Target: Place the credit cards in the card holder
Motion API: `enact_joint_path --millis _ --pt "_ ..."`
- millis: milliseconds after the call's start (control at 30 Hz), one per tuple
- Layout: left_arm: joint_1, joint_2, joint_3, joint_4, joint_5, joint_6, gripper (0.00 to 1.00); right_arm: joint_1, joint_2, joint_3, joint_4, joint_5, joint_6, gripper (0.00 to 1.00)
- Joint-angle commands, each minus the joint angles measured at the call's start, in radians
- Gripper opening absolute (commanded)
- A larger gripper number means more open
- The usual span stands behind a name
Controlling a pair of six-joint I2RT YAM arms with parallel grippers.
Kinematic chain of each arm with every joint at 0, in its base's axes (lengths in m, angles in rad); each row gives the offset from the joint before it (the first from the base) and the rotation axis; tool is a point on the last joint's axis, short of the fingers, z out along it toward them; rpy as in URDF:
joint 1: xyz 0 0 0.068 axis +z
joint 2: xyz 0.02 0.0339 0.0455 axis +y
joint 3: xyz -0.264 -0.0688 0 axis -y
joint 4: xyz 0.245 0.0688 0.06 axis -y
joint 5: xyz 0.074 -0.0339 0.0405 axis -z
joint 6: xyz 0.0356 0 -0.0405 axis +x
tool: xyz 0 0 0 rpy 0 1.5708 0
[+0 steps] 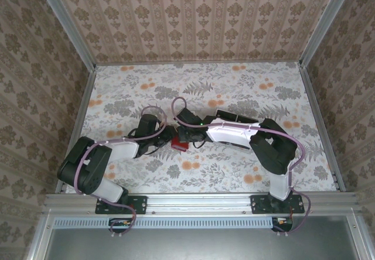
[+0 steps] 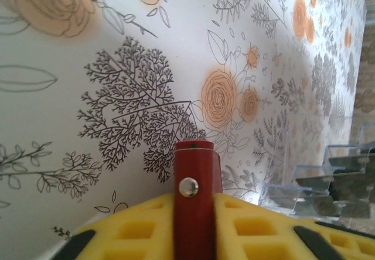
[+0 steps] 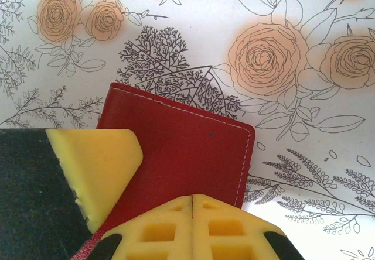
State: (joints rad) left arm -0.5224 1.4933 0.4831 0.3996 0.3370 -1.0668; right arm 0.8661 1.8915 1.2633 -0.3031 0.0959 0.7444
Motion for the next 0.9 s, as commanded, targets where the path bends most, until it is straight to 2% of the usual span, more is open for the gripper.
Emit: enact_joint_path --millis 0,33,400,533,600,700,733,867 --pt "-0.002 -0.002 -0.021 0.055 -0.032 0.006 0.02 -0.015 -0.065 -0.037 0.015 0.004 0.024 0.0" --pt "-0.001 -0.007 -0.024 0.054 -0.038 0.013 0.0 -0.017 -0.074 -0.052 0.015 0.007 0.027 0.0" --pt "0.028 -0.025 -0.052 0.065 -0.054 0.059 0.01 -0.054 -0.161 -0.174 0.053 0.003 0.052 0.0" --pt "0.042 -0.041 -0.054 0.036 -0.051 0.081 0.48 -0.054 -0.164 -0.158 0.085 -0.051 0.035 0.0" --pt "0.056 -0.072 -0.054 -0.007 -0.054 0.102 0.61 -0.052 -0.171 -0.147 0.095 -0.077 0.03 0.0" --pt "0.061 -0.145 -0.046 -0.105 -0.069 0.154 0.71 -0.05 -0.185 -0.129 0.101 -0.105 0.028 0.0" --pt "0.09 -0.173 -0.037 -0.156 -0.076 0.181 0.73 -0.049 -0.191 -0.124 0.103 -0.114 0.028 0.0" --pt "0.092 -0.25 0.015 -0.303 -0.085 0.264 0.76 -0.043 -0.213 -0.107 0.115 -0.136 0.036 0.0"
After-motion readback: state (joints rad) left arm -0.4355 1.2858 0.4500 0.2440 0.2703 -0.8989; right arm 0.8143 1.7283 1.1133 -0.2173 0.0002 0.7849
